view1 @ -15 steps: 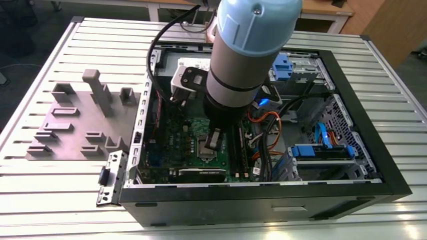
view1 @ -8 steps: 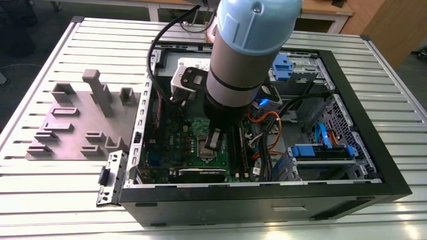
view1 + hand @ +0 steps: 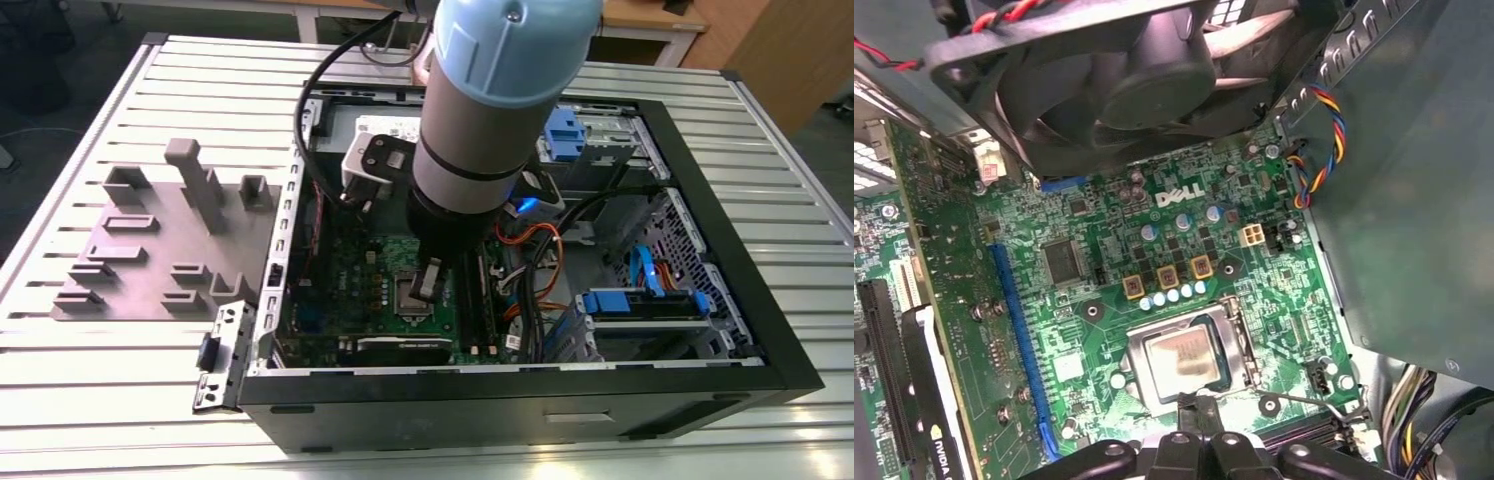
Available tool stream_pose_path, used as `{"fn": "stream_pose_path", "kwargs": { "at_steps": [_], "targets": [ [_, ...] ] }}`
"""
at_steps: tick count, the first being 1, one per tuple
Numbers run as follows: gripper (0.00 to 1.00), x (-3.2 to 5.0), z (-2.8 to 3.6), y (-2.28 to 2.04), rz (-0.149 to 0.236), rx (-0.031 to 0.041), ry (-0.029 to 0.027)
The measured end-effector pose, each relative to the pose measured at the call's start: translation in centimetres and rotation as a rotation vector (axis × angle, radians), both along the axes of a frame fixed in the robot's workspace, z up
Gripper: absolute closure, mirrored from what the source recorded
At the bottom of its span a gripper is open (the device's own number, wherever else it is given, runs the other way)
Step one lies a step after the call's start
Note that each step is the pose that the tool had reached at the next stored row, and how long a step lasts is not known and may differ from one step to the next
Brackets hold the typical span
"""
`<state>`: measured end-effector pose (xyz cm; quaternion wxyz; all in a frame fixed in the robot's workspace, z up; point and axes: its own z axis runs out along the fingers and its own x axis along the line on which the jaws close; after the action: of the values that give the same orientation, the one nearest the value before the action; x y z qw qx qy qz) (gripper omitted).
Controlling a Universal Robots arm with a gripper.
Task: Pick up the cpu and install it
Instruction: 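Close the cpu cover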
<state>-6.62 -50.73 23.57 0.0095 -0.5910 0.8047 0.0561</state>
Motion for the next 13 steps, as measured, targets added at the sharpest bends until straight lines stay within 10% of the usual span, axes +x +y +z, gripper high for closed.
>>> {"fn": "stream_pose_path", "kwargs": {
  "at_steps": [13],
  "targets": [
    [0.89, 0.0, 0.0, 0.0, 0.0, -0.0222, 0.0]
  ]
}}
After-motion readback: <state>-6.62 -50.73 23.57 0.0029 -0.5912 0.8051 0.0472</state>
